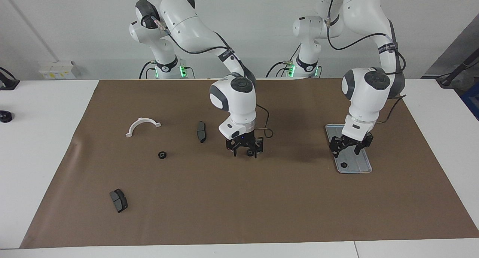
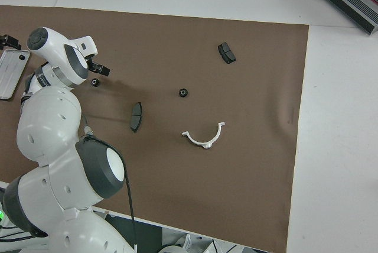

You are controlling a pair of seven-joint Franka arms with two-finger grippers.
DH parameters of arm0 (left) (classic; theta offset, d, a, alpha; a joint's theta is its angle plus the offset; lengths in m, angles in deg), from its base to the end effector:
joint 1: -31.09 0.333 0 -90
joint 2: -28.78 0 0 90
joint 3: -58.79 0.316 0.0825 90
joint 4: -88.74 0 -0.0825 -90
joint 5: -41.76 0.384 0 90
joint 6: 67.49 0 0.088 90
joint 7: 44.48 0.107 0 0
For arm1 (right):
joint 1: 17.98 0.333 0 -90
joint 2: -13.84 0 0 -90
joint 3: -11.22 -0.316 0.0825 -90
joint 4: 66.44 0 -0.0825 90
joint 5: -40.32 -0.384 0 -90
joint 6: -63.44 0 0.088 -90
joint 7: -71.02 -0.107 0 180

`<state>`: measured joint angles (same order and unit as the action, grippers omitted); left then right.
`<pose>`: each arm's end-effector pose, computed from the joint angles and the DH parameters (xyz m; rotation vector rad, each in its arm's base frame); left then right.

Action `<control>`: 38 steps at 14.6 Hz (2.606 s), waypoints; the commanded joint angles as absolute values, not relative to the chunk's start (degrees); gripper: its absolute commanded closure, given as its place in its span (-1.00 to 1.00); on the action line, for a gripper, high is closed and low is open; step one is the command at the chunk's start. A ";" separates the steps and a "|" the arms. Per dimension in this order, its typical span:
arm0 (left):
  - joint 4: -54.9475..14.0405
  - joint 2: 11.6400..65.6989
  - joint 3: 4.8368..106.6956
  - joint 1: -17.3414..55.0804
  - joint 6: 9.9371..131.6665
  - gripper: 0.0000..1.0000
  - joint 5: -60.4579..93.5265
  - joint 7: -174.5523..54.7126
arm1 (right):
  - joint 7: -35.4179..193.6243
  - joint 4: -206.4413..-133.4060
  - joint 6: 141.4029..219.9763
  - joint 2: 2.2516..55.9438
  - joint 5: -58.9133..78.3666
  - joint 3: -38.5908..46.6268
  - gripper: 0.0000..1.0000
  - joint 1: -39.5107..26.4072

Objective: Pick bearing gear from pile to tray

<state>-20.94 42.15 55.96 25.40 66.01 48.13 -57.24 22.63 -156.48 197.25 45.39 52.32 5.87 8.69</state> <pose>0.6198 -0.0894 0.3921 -3.0860 -0.0111 -0.2998 0.6132 0.3673 0.3438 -3.0584 0.2698 -0.3736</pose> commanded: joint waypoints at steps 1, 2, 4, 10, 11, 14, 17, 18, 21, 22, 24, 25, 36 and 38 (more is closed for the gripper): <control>-20.24 41.79 56.68 20.47 63.72 -0.79 47.12 -57.83 | 33.70 -158.46 189.42 38.47 52.54 5.07 -1.00 3.13; -20.33 41.88 56.68 18.36 63.99 -0.79 47.12 -59.66 | 38.19 -158.80 187.13 37.15 52.45 4.98 -1.00 1.29; -20.07 42.84 56.77 13.53 64.25 -0.79 47.29 -65.10 | 48.46 -161.08 184.65 34.95 52.36 4.98 -1.00 -2.31; -15.42 50.74 56.86 -0.10 67.68 -0.77 47.82 -82.51 | 78.37 -174.25 192.09 31.16 43.75 4.98 -1.00 -14.62; -14.19 51.89 56.86 -1.33 67.68 -0.76 47.74 -82.97 | 81.62 -177.06 194.81 30.90 43.74 4.89 -1.00 -15.94; -13.12 54.36 56.86 -4.07 69.69 -0.66 47.82 -83.06 | 85.25 -182.00 201.07 30.63 43.57 4.89 -1.00 -18.06; -13.21 55.06 56.95 -3.81 73.82 -0.60 48.26 -82.89 | 85.34 -184.29 201.08 30.19 43.48 4.89 -1.00 -18.15; -13.30 55.24 56.95 -3.72 74.70 -0.60 48.26 -82.71 | 85.34 -185.17 200.99 29.84 43.31 4.89 -1.00 -18.15; -13.82 55.86 56.95 -3.45 76.56 -0.60 48.35 -82.62 | 86.83 -186.14 201.17 29.49 42.78 4.89 -1.00 -18.59; -14.43 56.03 56.86 -3.37 77.69 -0.60 48.35 -82.62 | 86.92 -186.23 201.25 29.40 42.78 4.89 -0.79 -18.68; -16.01 55.94 56.95 -3.54 78.75 -0.57 48.44 -82.53 | 87.01 -186.67 201.86 29.58 42.78 4.89 -0.38 -18.85; -16.72 55.86 56.95 -3.72 78.76 -0.56 48.61 -82.53 | 86.93 -187.10 203.61 29.66 42.78 4.89 -0.34 -19.20; -15.84 52.27 57.30 -3.29 67.70 1.00 49.66 -82.71 | 86.40 -187.55 204.33 29.93 38.73 4.98 1.00 -18.86; -17.07 48.58 57.30 -0.48 65.15 1.00 49.93 -82.10 | 87.01 -187.46 204.33 29.93 38.73 4.98 1.00 -19.03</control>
